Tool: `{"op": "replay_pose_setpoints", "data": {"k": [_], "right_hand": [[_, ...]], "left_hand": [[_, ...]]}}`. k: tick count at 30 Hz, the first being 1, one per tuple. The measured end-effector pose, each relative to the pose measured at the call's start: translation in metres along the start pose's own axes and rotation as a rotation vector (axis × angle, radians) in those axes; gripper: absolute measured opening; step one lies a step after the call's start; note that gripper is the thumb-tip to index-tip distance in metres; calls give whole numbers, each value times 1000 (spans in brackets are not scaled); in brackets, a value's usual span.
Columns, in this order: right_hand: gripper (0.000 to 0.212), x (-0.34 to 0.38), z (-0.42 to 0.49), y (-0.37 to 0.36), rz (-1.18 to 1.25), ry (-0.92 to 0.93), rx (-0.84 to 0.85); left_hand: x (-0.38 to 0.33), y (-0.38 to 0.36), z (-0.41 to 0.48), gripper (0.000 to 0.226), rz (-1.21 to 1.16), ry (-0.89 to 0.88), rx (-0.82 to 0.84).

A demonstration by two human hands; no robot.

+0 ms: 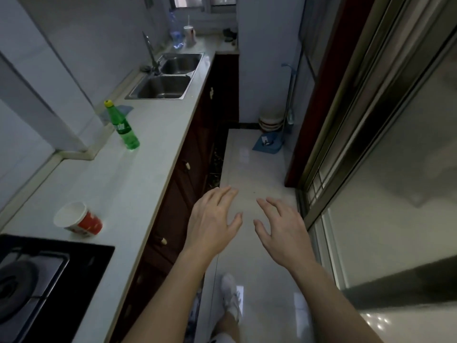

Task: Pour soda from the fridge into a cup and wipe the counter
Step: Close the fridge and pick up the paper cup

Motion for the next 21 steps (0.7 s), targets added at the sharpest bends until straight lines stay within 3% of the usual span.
{"op": "replay_pose_setpoints", "data": {"k": [10, 21], "right_hand": [[55, -22, 195, -31, -46, -21, 69], [48, -28, 375, -53, -43, 22, 1]], "left_hand": [[80, -11, 171, 53, -56, 28, -10], [169, -5, 336, 54, -94, 38, -59]]}}
Point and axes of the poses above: each hand's wrist, its own z-axis towards the middle knuckle, its own y-axis out of the back of the hand, x = y × z, the point moved 5 cm from there along z, towards the middle knuckle, and after that the axes turned 7 degrees about x, right-handed, at the moved point
